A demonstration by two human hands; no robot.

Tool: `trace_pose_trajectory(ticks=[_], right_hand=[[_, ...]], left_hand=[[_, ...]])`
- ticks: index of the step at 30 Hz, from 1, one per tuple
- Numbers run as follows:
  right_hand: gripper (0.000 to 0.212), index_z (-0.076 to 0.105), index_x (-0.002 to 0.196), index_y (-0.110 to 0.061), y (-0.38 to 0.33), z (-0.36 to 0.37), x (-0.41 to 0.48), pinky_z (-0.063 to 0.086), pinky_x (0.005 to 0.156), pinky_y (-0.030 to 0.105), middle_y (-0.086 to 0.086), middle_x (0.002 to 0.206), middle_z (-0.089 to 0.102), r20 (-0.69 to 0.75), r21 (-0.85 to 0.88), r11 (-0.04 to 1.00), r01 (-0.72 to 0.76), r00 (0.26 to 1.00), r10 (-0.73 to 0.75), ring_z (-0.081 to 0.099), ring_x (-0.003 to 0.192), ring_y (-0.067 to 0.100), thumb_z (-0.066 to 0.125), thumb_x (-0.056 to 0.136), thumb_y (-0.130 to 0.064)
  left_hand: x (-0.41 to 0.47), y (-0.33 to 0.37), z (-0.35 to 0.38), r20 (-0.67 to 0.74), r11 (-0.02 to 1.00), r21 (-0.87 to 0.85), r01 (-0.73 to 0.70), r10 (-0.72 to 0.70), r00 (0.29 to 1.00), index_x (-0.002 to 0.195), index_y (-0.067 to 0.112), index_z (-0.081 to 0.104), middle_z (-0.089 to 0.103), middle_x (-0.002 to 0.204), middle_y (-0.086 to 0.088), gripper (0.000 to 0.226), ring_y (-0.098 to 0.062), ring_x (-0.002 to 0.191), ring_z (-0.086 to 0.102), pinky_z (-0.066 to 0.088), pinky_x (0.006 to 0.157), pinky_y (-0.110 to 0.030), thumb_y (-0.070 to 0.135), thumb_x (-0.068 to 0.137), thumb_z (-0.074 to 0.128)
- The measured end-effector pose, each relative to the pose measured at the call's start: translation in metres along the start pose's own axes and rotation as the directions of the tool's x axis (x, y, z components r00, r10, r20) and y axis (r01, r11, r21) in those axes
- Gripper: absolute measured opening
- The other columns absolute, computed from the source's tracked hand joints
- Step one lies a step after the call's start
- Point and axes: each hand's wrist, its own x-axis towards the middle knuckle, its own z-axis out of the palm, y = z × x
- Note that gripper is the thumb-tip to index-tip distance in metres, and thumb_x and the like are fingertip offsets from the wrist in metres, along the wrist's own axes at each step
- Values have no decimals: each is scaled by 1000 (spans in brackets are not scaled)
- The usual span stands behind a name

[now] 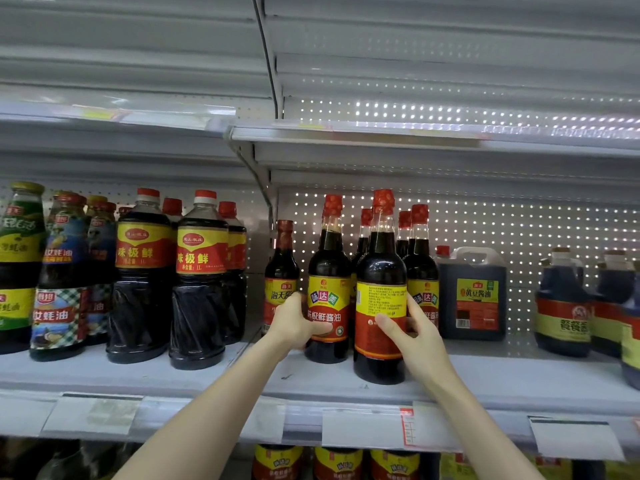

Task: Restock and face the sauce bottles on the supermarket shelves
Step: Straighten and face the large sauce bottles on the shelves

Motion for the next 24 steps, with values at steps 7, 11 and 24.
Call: trace_pose_trajectory(ticks=[7, 11, 24], right_hand=[[62, 38, 144, -33, 2, 0, 1, 42, 81, 17, -13, 128, 55, -2, -20, 1000, -7, 1000, 6, 50, 115, 8, 64, 87, -36], [57, 40, 138, -38, 0, 0, 0, 41, 77, 13, -20, 119, 55, -8, -17, 1000, -5, 1000, 5, 50, 107, 0, 64, 87, -36], [62, 42, 138, -37, 0, -1, 0, 44, 79, 16, -16, 125, 58, 5, 5, 1000, 0, 1000, 0, 53, 113, 4, 65, 80, -44]], left_hand=[[9, 0, 5, -16, 999, 23, 24, -23, 1000, 125, 9, 45, 56, 123, -6, 58, -26, 116, 55, 52, 93, -45, 11, 76, 78], [15, -2, 10, -38, 999, 40, 18, -16, 999, 124, 7, 45, 57, 125, -8, 58, -26, 116, 55, 50, 95, -38, 12, 77, 79], [36, -13, 22, -57, 996, 91, 1, 4, 998, 130, 9, 43, 59, 126, -8, 67, -26, 116, 56, 48, 96, -37, 16, 75, 81]])
